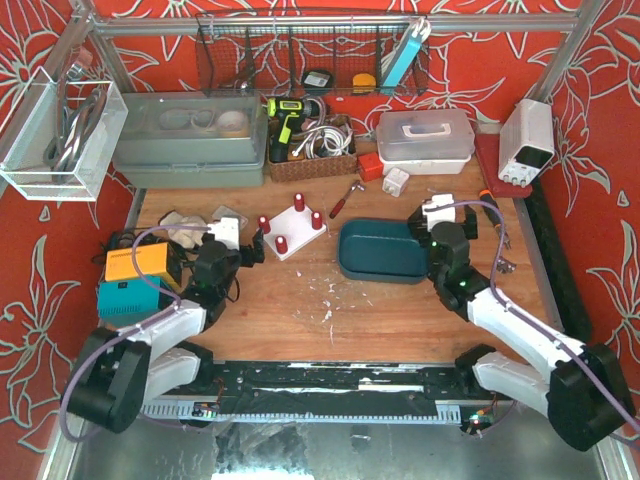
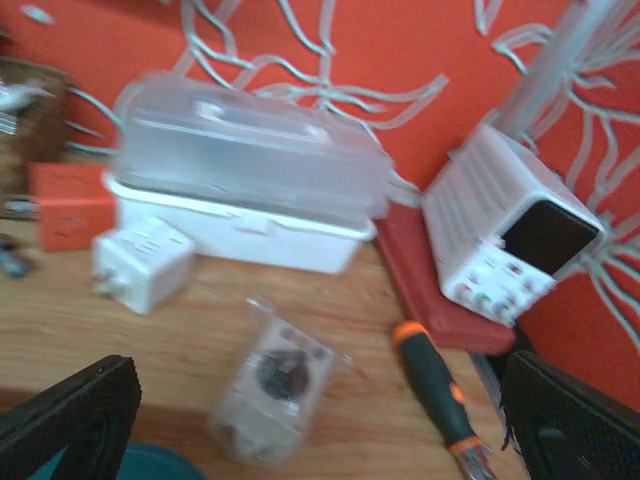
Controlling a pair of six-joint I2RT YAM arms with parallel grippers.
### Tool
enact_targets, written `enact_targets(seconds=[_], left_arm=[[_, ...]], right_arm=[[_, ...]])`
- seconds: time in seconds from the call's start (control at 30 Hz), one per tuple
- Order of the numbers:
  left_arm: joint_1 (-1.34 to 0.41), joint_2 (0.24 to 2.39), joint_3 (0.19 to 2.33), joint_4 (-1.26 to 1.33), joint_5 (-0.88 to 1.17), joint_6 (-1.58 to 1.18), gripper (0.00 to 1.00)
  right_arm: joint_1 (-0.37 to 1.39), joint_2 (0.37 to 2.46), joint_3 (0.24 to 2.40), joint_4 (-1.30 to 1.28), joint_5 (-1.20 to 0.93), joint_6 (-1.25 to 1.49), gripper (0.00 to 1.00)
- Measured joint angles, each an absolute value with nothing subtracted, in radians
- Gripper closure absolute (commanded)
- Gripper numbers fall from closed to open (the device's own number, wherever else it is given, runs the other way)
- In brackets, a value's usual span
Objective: Install the large spring
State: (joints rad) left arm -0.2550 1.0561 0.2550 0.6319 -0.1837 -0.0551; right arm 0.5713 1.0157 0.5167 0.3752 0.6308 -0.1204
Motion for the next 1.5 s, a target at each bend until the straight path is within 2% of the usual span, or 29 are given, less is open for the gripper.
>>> enact_targets(seconds=[0.2, 0.37, 0.63, 0.83, 1.13, 1.5], left_arm=[[-0.255, 1.211, 0.211, 0.815, -0.205, 0.061, 0.00], [-0.255, 1.268, 0.162, 0.962, -0.213, 0.116, 0.00], [-0.214, 1.345, 0.157, 1.052, -0.191, 0.129, 0.00], [-0.102, 1.404, 0.115, 1.169, -0.129, 0.066, 0.00], [-0.097, 1.411, 0.110, 1.199, -0.083, 0.044, 0.00], [-0.097, 1.411, 0.110, 1.201, -0.080, 0.043, 0.00]], right_arm=[[0.336, 1.060, 0.420, 0.450, 0.526, -0.078, 0.01], [0.229, 1.151, 0.387, 0.500, 0.431, -0.041, 0.01], [0.200, 1.191, 0.366, 0.636, 0.311, -0.051, 0.01], [0.194, 1.234, 0.426, 0.564, 0.261, -0.068, 0.01], [0.194, 1.255, 0.434, 0.531, 0.216, -0.075, 0.01], [0.159, 1.394, 0.298, 0.825, 0.211, -0.059, 0.01]])
